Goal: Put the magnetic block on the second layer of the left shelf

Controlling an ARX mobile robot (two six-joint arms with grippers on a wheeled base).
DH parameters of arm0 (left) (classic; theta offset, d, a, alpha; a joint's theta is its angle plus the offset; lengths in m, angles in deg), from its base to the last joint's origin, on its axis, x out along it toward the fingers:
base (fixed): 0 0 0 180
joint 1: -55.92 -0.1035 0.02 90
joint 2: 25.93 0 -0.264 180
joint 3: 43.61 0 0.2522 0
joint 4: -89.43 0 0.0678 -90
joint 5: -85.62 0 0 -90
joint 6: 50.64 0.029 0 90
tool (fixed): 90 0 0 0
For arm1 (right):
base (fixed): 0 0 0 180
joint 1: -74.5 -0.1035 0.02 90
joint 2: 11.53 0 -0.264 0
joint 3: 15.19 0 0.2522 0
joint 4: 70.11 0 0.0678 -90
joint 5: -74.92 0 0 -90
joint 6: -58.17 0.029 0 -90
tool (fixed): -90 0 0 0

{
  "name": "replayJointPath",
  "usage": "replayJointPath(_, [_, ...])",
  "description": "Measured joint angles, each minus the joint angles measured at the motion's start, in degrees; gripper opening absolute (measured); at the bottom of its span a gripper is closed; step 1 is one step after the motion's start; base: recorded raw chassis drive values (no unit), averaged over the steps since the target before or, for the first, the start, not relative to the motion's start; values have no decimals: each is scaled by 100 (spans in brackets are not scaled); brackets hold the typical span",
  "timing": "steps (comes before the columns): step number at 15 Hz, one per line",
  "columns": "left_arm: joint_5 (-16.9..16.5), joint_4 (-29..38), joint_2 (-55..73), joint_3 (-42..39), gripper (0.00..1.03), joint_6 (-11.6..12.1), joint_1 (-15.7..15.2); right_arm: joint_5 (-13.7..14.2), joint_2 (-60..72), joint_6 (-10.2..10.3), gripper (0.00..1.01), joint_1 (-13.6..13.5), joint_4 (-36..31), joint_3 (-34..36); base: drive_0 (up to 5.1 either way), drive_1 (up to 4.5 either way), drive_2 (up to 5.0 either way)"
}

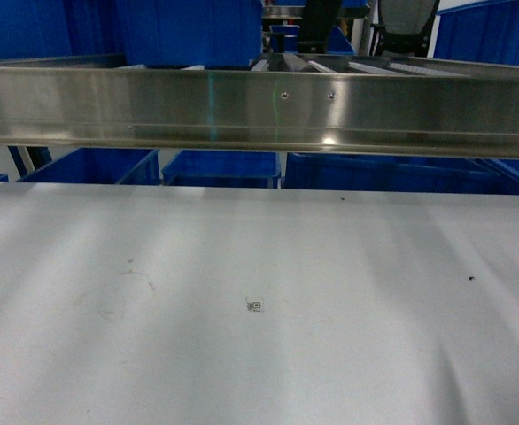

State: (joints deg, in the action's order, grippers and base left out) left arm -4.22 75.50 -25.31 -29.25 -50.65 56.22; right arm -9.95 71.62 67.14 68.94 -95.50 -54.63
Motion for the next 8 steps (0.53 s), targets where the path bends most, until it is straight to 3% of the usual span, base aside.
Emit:
replayJointPath(1, [4,-2,0,0,98,0,0,42,767,-46,98,190,310,-584,0,0,0])
replayJointPath(3, [2,-2,0,0,98,2,-2,-35,1163,-299,98,592,682,-994,0,0,0])
replayJointPath(6, [4,-2,0,0,98,0,0,-560,1132,-603,98,1335,704,-1145,0,0,0])
replayJointPath(8, [4,-2,0,0,98,0,0,-977,1390,-605,98,1545,702,-1003,0,0,0])
